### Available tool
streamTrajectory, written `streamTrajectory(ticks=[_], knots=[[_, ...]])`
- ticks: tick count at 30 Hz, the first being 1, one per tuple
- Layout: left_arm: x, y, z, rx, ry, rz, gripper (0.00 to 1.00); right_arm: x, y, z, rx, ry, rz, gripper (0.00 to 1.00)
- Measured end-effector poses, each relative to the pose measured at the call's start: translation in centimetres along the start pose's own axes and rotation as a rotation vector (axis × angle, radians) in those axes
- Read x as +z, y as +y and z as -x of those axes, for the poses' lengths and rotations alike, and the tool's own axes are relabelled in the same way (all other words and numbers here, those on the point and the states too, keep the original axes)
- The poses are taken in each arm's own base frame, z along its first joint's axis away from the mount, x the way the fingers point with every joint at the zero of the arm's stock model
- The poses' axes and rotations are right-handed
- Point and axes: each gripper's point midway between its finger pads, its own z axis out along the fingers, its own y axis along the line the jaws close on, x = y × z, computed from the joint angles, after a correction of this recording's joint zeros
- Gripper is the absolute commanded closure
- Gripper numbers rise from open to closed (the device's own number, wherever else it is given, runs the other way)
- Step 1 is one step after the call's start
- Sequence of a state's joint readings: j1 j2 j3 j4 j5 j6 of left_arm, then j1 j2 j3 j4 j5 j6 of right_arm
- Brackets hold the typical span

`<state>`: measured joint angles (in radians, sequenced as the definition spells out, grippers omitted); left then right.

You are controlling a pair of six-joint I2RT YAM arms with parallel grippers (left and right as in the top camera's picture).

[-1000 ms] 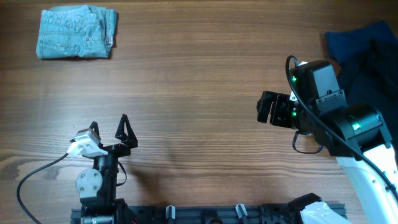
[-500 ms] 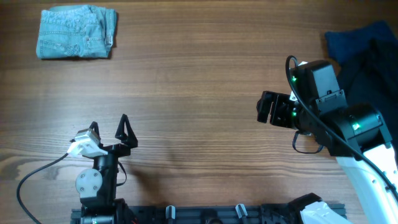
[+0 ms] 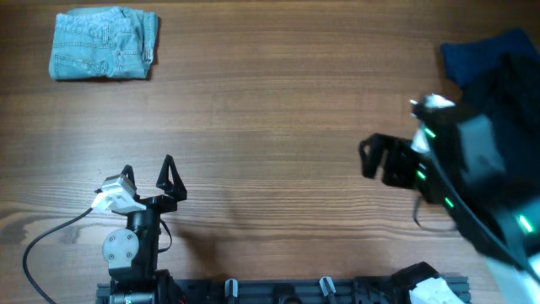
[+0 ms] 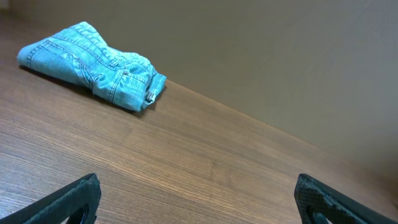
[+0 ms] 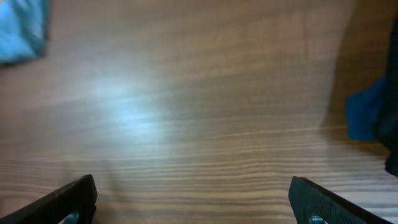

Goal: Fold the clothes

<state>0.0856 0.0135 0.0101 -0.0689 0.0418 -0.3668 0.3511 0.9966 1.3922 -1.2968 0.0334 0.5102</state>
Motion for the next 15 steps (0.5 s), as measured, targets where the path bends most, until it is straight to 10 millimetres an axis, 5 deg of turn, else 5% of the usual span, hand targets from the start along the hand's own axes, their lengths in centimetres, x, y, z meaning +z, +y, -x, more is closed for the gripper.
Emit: streamTrajectory(ticks=[10,15], knots=[[0.0,0.0,0.0,0.000,0.000,0.000,0.00,-8.4,-5.8,1.3,0.197,-0.399,-0.053,0.00],[0.0,0.1,0.0,0.000,0.000,0.003,0.00,-8.4,-6.0,2.4,0.093,-0.602,-0.009,0.00]])
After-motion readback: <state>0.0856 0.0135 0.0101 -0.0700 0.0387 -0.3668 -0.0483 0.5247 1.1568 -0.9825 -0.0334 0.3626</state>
